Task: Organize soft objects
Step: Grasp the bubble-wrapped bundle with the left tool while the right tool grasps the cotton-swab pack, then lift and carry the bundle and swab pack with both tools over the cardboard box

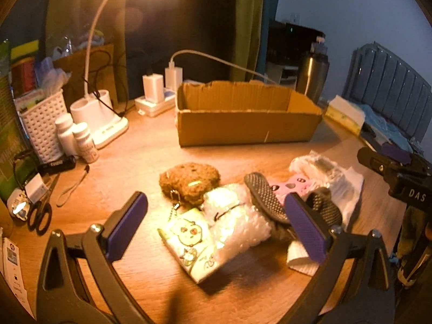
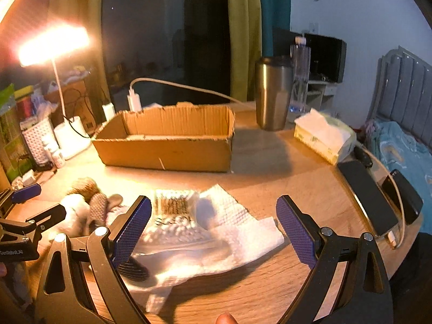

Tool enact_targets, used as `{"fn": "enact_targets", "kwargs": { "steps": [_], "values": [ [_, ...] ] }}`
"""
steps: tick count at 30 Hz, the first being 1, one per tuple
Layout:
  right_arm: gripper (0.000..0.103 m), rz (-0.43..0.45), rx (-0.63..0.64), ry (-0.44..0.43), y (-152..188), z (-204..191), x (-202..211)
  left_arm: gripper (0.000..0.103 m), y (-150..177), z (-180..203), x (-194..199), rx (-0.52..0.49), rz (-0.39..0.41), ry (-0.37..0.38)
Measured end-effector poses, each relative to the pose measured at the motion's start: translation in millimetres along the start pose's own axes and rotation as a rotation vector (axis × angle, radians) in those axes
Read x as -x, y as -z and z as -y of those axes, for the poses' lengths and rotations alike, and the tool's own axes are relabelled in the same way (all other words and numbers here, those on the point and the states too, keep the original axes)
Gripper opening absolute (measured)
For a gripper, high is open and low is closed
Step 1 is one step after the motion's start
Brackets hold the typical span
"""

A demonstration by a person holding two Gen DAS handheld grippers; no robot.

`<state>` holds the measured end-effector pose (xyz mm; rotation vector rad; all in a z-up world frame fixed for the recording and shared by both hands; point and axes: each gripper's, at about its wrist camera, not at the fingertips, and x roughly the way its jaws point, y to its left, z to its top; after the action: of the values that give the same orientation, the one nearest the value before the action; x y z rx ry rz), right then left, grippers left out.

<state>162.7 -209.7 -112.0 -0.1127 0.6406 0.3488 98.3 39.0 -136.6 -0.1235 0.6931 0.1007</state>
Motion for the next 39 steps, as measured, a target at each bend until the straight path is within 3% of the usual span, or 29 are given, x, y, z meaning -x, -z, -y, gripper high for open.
{"fn": "enact_targets", "kwargs": {
  "steps": [2,4,11,14,25,28,30,33,39],
  "values": [
    [0.095,-0.020,-0.008,-0.005,1.7,4.2,-7.7,0.086,0.0,1.1,-6.1,-0.001,-0.024,0.001],
    [0.095,-0.039,-0.011,-0.018,3.3,5.5,-13.5,0.084,0.1,2.3,-11.3,-0.010,-0.045,-0.003],
    [0.095,-0.079,0.030,-0.085,2.5,-9.3,-32.4,0.054,4.0,6.8,-23.7,-0.037,-0.108,-0.001],
    [0.094,-0.100,0.034,-0.110,-0.9,-14.1,-43.3,0.046,6.3,8.4,-26.9,-0.042,-0.133,0.016],
    [0.080,-0.196,0.030,-0.181,-1.1,-17.1,-65.5,0.042,2.4,9.3,-21.5,-0.039,-0.126,0.048],
    [0.070,-0.208,0.037,-0.203,1.4,-18.9,-66.4,0.042,-0.7,10.6,-17.2,-0.039,-0.112,0.054],
    [0.049,-0.216,0.045,-0.219,2.6,-21.1,-67.3,0.042,-2.1,11.3,-14.2,-0.040,-0.101,0.054],
    [0.040,-0.208,0.055,-0.223,1.7,-23.2,-64.5,0.042,-4.5,12.2,-10.2,-0.040,-0.090,0.055],
    [0.037,-0.177,0.061,-0.232,-2.2,-19.8,-52.8,0.042,-11.0,17.3,-1.6,-0.044,-0.062,0.059]
  ]
}}
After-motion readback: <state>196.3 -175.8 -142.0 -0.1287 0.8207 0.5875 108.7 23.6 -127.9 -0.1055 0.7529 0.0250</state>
